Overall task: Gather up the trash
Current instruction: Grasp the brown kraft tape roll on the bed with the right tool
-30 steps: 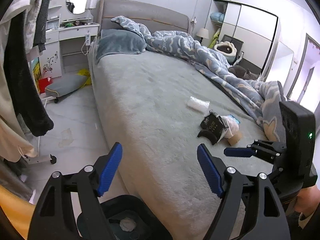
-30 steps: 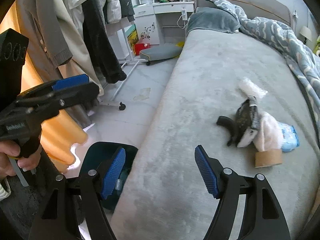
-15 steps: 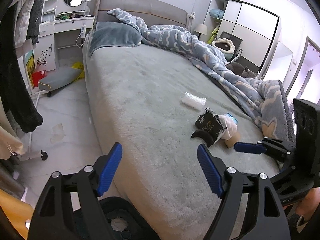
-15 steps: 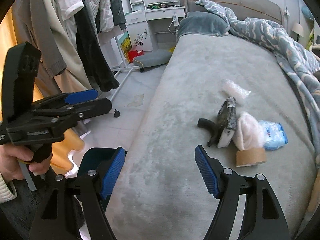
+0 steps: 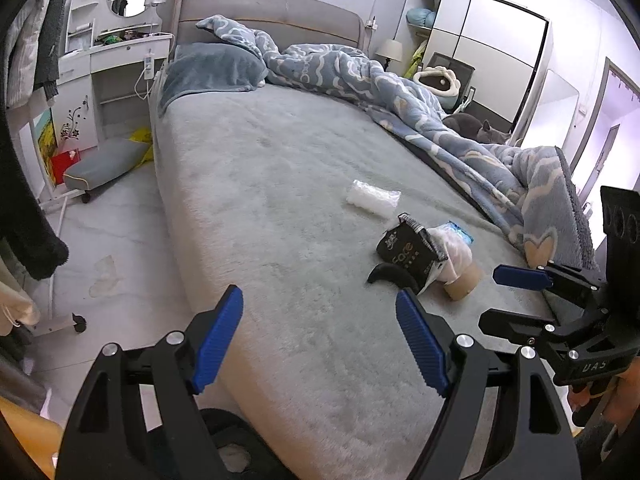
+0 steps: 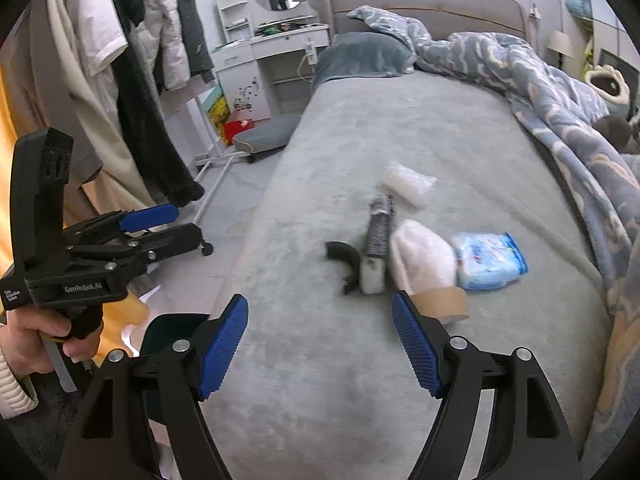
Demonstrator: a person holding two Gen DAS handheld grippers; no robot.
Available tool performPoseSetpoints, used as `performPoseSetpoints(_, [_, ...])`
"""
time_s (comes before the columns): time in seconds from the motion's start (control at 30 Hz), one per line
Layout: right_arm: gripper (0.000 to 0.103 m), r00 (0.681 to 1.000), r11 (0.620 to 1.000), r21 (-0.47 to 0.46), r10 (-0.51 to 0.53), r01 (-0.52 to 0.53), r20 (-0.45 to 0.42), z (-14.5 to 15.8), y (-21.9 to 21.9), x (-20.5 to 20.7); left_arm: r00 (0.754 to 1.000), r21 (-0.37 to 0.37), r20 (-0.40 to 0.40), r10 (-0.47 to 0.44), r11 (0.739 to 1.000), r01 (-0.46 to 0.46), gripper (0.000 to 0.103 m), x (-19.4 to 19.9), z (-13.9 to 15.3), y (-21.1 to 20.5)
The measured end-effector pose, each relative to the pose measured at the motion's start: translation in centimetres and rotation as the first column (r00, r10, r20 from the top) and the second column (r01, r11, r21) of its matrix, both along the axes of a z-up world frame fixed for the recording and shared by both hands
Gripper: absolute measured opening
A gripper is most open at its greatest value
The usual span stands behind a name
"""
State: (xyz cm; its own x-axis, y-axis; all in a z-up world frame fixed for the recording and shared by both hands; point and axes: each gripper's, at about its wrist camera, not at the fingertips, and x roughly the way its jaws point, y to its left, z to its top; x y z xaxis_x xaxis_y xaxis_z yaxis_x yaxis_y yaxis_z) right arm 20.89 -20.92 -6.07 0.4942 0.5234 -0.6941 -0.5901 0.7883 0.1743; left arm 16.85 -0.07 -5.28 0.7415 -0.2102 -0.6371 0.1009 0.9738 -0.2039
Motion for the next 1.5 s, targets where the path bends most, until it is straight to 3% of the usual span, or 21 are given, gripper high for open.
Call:
performPoseSetpoints(0.13, [0.075,0.999,0.999,-0.003,-0.044,0.044,-0.014,-0.8,-1.7,0.7,1.000,-0.010,-0.007,-0.023,1.000,0.023,0.081,0.9,-0.2,-0.9])
performPoseSetpoints(0.3, [0.075,0.997,0.997,0.001,-0.081,0.081,-0.015,-1.1,-3.1,1.3,0.998,0.028,-0.033,-0.050,0.998,0.051,0.081,1.7,-0.7,-2.5])
performPoseSetpoints(0.57, [0.075,0.986,0.988,0.023,-0.148,0.151,-0.079,-3.4,-5.1,3.7,0.990,0.000,-0.076,-0.120,0.993,0.120,0.081,3.7,-1.7,-4.8])
performPoseSetpoints(0.73, [0.075,0.985,0.989,0.029,-0.140,0.144,-0.104,-4.5,-4.8,4.4,0.980,0.056,-0.086,-0.178,0.982,0.183,0.081,4.5,-2.5,-6.7])
performPoseSetpoints(0.93, [0.075,0.984,0.989,0.009,-0.143,0.145,-0.105,-5.5,-3.7,5.2,0.980,0.060,-0.132,-0.150,0.985,0.159,0.081,6.0,-3.8,-6.4])
performPoseSetpoints(1.07, [0.061,0.984,0.989,-0.009,-0.150,0.150,-0.097,-5.8,-3.3,5.7,0.979,0.076,-0.127,-0.159,0.983,0.169,0.081,6.5,-3.9,-6.6])
performPoseSetpoints(1.5, [0.059,0.978,0.982,0.017,-0.185,0.188,-0.096,-4.3,-5.8,5.9,0.967,0.092,-0.136,-0.216,0.969,0.229,0.081,6.9,-4.9,-7.9])
